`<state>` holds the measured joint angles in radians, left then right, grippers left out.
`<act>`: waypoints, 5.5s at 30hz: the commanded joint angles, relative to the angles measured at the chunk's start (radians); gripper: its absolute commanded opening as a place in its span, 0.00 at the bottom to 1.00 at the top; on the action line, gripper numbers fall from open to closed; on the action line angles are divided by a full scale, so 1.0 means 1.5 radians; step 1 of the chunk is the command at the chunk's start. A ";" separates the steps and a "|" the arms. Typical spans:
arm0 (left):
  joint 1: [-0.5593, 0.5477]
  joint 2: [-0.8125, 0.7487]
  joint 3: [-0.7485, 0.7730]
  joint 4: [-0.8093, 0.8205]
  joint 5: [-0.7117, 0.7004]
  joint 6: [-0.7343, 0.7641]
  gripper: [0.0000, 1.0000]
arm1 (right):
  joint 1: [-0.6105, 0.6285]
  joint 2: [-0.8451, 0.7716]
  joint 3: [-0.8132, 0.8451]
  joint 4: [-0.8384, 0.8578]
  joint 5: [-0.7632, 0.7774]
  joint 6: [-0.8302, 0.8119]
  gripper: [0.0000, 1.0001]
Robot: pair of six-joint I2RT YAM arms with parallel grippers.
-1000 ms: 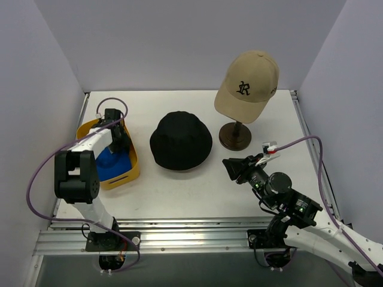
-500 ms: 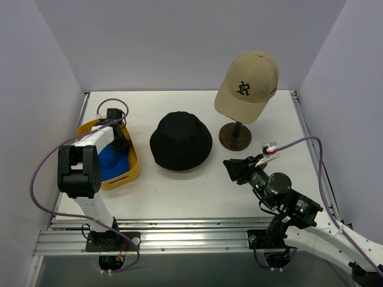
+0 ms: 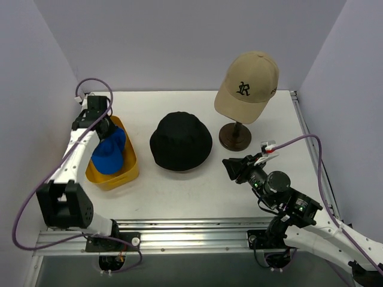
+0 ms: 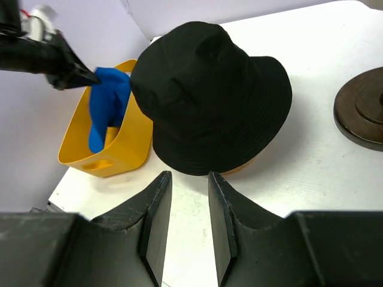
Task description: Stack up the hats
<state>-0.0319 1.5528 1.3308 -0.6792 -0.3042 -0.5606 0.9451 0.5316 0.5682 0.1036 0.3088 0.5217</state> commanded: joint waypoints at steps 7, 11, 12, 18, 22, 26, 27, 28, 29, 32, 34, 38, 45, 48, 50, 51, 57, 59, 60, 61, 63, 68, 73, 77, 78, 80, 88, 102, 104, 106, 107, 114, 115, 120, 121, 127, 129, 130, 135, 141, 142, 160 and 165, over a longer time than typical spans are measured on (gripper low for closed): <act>-0.006 -0.275 0.030 0.019 0.199 0.054 0.02 | 0.010 0.060 0.088 0.059 -0.055 -0.058 0.34; -0.044 -0.347 0.013 0.075 0.388 0.037 0.02 | 0.012 0.114 0.133 0.100 -0.115 -0.104 0.41; -0.061 -0.364 0.014 0.081 0.408 0.035 0.02 | 0.013 0.126 0.147 0.111 -0.131 -0.115 0.42; -0.226 -0.441 -0.037 0.174 0.437 -0.027 0.02 | 0.034 0.234 0.222 0.170 -0.221 -0.118 0.49; -0.256 -0.502 -0.107 0.311 0.403 -0.125 0.02 | 0.098 0.292 0.235 0.236 -0.179 -0.126 0.55; -0.257 -0.527 -0.143 0.406 0.415 -0.179 0.02 | 0.177 0.312 0.235 0.278 -0.056 -0.105 0.56; -0.257 -0.527 -0.146 0.421 0.425 -0.190 0.02 | 0.183 0.309 0.221 0.307 -0.056 -0.092 0.57; -0.257 -0.529 -0.144 0.439 0.423 -0.208 0.02 | 0.186 0.297 0.203 0.337 -0.061 -0.074 0.57; -0.256 -0.532 -0.139 0.437 0.415 -0.215 0.02 | 0.190 0.292 0.189 0.389 -0.064 -0.068 0.58; -0.258 -0.538 -0.107 0.393 0.339 -0.238 0.02 | 0.221 0.293 0.176 0.412 -0.044 -0.087 0.59; -0.257 -0.542 -0.094 0.369 0.288 -0.272 0.02 | 0.263 0.321 0.217 0.391 0.005 -0.132 0.59; -0.257 -0.545 -0.067 0.329 0.225 -0.313 0.02 | 0.324 0.392 0.316 0.297 0.081 -0.264 0.60; -0.257 -0.561 -0.076 0.327 0.181 -0.406 0.02 | 0.391 0.494 0.395 0.310 0.294 -0.489 0.61; -0.257 -0.567 -0.092 0.329 0.186 -0.437 0.02 | 0.391 0.525 0.421 0.330 0.333 -0.547 0.59; -0.257 -0.575 -0.103 0.338 0.191 -0.451 0.02 | 0.391 0.531 0.425 0.364 0.339 -0.582 0.55; -0.257 -0.577 -0.112 0.350 0.195 -0.463 0.02 | 0.390 0.537 0.424 0.379 0.344 -0.601 0.48; -0.256 -0.589 -0.115 0.351 0.203 -0.504 0.02 | 0.374 0.551 0.427 0.490 0.364 -0.759 0.24; -0.257 -0.598 -0.119 0.343 0.203 -0.510 0.02 | 0.356 0.546 0.432 0.483 0.344 -0.765 0.12; -0.257 -0.604 -0.120 0.333 0.200 -0.515 0.02 | 0.350 0.538 0.435 0.475 0.331 -0.763 0.08; -0.256 -0.613 -0.126 0.332 0.196 -0.516 0.02 | 0.340 0.534 0.435 0.463 0.308 -0.763 0.05; -0.256 -0.617 -0.126 0.325 0.198 -0.516 0.02 | 0.329 0.519 0.436 0.450 0.289 -0.766 0.00; -0.257 -0.602 -0.072 0.258 0.202 -0.463 0.06 | 0.321 0.487 0.473 0.370 0.252 -0.790 0.00; -0.257 -0.584 -0.067 0.235 0.225 -0.438 0.02 | 0.318 0.453 0.526 0.275 0.227 -0.826 0.00; -0.257 -0.577 -0.091 0.265 0.241 -0.437 0.33 | 0.310 0.428 0.556 0.209 0.181 -0.830 0.00; -0.257 -0.574 -0.082 0.262 0.248 -0.422 0.49 | 0.306 0.429 0.565 0.196 0.185 -0.834 0.00; -0.257 -0.563 -0.065 0.235 0.254 -0.392 0.58 | 0.299 0.434 0.588 0.165 0.187 -0.847 0.00; -0.257 -0.542 -0.041 0.202 0.312 -0.303 0.60 | 0.230 0.520 0.737 0.079 0.158 -0.890 0.00; -0.257 -0.503 -0.109 -0.074 0.073 -0.132 0.63 | 0.247 0.422 0.562 0.033 0.084 -0.569 0.03; -0.257 -0.506 -0.147 -0.052 0.073 -0.153 0.66 | 0.266 0.396 0.523 0.041 0.084 -0.548 0.03; -0.257 -0.503 -0.180 -0.036 0.068 -0.171 0.71 | 0.282 0.380 0.498 0.049 0.099 -0.551 0.04; -0.256 -0.500 -0.188 -0.032 0.067 -0.200 0.73 | 0.289 0.366 0.477 0.051 0.106 -0.550 0.04; -0.257 -0.467 -0.264 0.048 0.084 -0.341 0.75 | 0.312 0.305 0.403 0.061 0.127 -0.530 0.04; -0.257 -0.466 -0.286 0.068 0.085 -0.355 0.75 | 0.316 0.292 0.397 0.061 0.131 -0.528 0.04; -0.265 -0.466 -0.339 0.102 0.050 -0.438 0.77 | 0.323 0.261 0.384 0.064 0.136 -0.515 0.04; -0.265 -0.467 -0.351 0.127 0.049 -0.447 0.77 | 0.324 0.253 0.383 0.064 0.136 -0.512 0.04; -0.265 -0.423 -0.370 0.171 0.024 -0.479 0.81 | 0.328 0.245 0.385 0.055 0.145 -0.507 0.03; -0.265 -0.397 -0.352 0.179 0.016 -0.475 0.81 | 0.330 0.245 0.385 0.054 0.150 -0.505 0.03; -0.265 -0.386 -0.345 0.185 0.015 -0.473 0.81 | 0.330 0.245 0.384 0.054 0.151 -0.504 0.03; -0.265 -0.327 -0.310 0.185 0.008 -0.474 0.77 | 0.333 0.247 0.386 0.049 0.159 -0.499 0.03; -0.264 -0.334 -0.311 0.191 -0.050 -0.465 0.61 | 0.336 0.232 0.384 0.041 0.185 -0.489 0.03; -0.264 -0.338 -0.311 0.191 -0.062 -0.457 0.52 | 0.337 0.229 0.381 0.043 0.199 -0.487 0.03; -0.267 -0.458 -0.197 0.121 -0.061 -0.369 0.02 | 0.336 0.272 0.399 0.008 0.110 -0.443 0.15; -0.269 -0.499 -0.153 0.085 -0.045 -0.361 0.02 | 0.336 0.312 0.362 0.094 0.049 -0.455 0.34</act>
<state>-0.4294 0.8402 1.0435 -0.5198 -0.3843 -1.1313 1.4418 0.9668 1.1339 0.1333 0.4728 -0.1566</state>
